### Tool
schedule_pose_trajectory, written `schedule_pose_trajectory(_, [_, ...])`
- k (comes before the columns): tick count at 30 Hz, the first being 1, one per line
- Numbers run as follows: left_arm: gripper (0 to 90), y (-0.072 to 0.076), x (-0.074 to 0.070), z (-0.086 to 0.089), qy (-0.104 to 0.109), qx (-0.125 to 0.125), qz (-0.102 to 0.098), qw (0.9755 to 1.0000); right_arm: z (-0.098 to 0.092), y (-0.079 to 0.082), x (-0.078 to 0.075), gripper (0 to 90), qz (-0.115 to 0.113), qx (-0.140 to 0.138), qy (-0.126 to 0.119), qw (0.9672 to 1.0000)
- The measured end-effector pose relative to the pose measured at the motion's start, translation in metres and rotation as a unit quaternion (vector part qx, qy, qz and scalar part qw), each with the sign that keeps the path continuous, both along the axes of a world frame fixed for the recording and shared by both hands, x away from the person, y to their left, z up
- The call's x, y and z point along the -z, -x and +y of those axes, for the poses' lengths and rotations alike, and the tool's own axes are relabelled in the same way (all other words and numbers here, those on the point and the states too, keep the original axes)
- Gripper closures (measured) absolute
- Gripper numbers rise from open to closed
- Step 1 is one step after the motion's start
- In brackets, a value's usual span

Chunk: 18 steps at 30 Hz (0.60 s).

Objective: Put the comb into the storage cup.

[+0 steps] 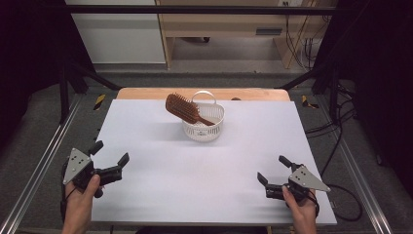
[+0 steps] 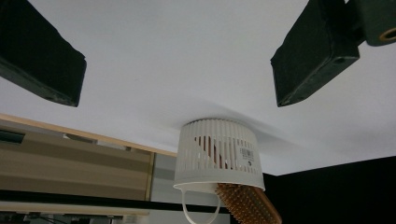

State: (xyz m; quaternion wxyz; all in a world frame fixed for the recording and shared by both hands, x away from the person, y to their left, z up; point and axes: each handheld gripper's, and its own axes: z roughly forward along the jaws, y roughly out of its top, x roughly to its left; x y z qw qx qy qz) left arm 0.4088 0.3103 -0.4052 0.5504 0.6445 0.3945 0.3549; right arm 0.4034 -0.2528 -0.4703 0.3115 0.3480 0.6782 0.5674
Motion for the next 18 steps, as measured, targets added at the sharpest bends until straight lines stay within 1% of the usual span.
schedule_pose_trajectory(1, [2.0, 0.001, 0.001, 0.001, -0.002, 0.000, 0.000, 1.0000, 0.000, 0.000, 0.000, 3.2, 0.000, 0.000, 0.000, 1.0000])
schedule_pose_trajectory(3, [2.0, 0.002, 0.003, 0.002, 0.002, -0.001, -0.002, 1.0000, 0.000, 0.000, 0.000, 3.2, -0.001, 0.000, 0.001, 1.0000])
schedule_pose_trajectory(12, [2.1, 0.005, 0.013, 0.010, 0.008, -0.010, 0.002, 0.9999, 0.000, 0.001, 0.000, 3.2, -0.004, -0.006, 0.000, 1.0000])
schedule_pose_trajectory(15, [2.1, 0.006, 0.018, 0.012, 0.009, -0.014, 0.003, 0.9999, 0.000, 0.000, 0.001, 3.2, -0.004, -0.007, 0.001, 1.0000])
schedule_pose_trajectory(18, [2.2, 0.008, 0.022, 0.015, 0.004, -0.018, 0.004, 0.9998, 0.000, 0.000, 0.001, 3.2, -0.004, -0.007, 0.001, 1.0000])
